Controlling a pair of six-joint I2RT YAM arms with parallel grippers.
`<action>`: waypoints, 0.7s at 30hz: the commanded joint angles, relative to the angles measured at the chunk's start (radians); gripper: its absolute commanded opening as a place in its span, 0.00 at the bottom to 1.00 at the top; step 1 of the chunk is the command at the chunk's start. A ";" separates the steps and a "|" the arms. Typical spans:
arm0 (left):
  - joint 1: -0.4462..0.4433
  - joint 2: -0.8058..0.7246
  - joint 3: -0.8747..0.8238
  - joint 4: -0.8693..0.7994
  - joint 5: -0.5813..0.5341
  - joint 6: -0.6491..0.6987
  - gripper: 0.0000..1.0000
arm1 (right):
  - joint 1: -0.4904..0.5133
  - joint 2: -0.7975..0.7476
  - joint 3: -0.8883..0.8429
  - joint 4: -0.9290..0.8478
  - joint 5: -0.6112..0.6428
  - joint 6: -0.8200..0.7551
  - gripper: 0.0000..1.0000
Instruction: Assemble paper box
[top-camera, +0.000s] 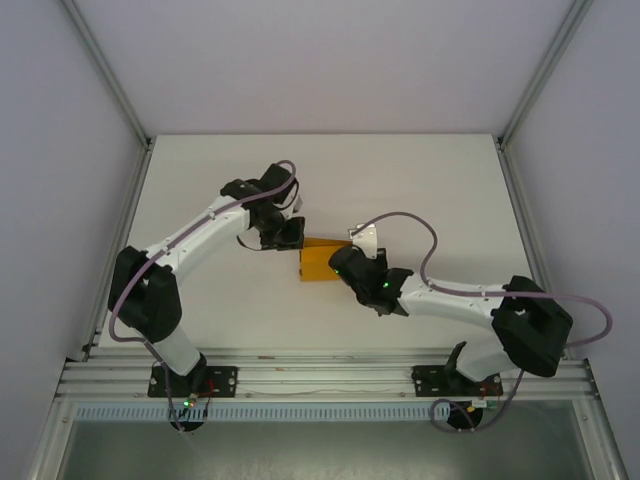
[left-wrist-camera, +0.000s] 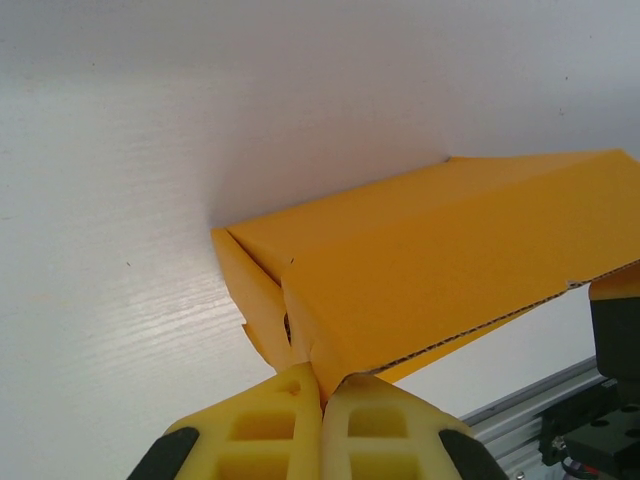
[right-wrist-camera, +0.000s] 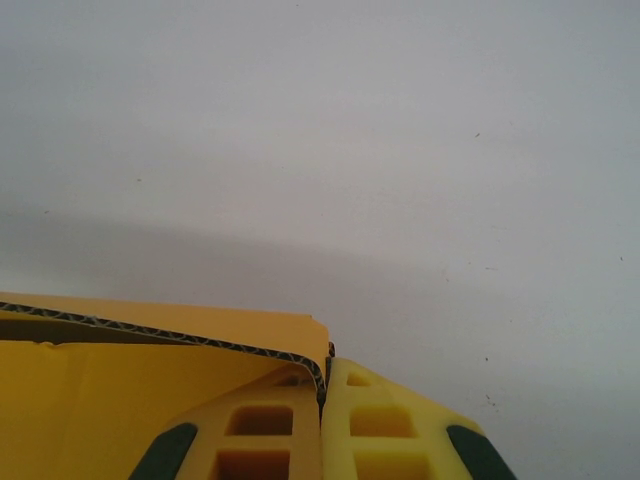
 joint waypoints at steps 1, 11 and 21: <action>0.015 0.023 0.022 -0.005 0.037 -0.062 0.00 | 0.016 0.056 -0.041 -0.144 -0.091 -0.013 0.00; 0.018 0.076 0.076 -0.007 0.079 -0.117 0.00 | 0.034 0.084 -0.027 -0.147 -0.071 -0.026 0.00; 0.009 0.020 0.041 -0.058 -0.083 -0.018 0.00 | 0.033 0.089 -0.032 -0.149 -0.054 -0.026 0.00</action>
